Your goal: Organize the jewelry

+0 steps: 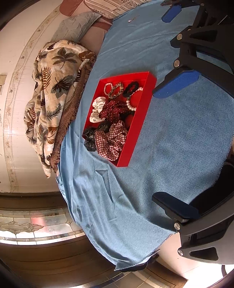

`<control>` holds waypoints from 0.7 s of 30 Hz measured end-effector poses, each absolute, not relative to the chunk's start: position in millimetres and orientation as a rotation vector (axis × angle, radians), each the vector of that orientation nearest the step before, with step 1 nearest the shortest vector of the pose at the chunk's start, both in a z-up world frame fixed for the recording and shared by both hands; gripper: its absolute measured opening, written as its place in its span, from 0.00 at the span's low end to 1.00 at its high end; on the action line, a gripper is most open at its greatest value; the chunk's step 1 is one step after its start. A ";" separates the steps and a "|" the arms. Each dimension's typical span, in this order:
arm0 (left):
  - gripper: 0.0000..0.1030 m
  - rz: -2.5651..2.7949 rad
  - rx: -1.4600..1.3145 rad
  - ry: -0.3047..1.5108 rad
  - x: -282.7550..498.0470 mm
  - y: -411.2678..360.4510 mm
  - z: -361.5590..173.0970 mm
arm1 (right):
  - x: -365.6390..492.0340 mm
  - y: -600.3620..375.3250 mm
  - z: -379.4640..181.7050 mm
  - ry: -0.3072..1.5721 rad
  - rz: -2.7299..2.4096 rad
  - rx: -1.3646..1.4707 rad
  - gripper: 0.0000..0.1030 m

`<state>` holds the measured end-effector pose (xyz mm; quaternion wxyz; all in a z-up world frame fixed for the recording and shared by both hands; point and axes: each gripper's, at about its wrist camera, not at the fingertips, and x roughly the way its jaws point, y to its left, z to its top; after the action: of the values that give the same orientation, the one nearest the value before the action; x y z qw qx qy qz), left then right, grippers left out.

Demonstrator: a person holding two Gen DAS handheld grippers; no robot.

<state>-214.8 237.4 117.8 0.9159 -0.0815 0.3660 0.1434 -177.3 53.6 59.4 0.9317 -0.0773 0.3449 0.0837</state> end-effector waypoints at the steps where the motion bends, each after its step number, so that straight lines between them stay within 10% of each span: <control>1: 1.00 0.296 -0.167 0.755 -214.5 236.9 117.6 | -177.4 53.0 59.3 0.705 0.171 -0.157 0.85; 21: 1.00 0.300 -0.177 0.802 -208.2 238.8 106.0 | -176.2 49.2 42.4 0.730 0.170 -0.129 0.87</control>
<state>-208.2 238.8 106.0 0.9059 -0.0857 0.3883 0.1455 -176.2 49.2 42.4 0.9286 -0.0632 0.3561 0.0828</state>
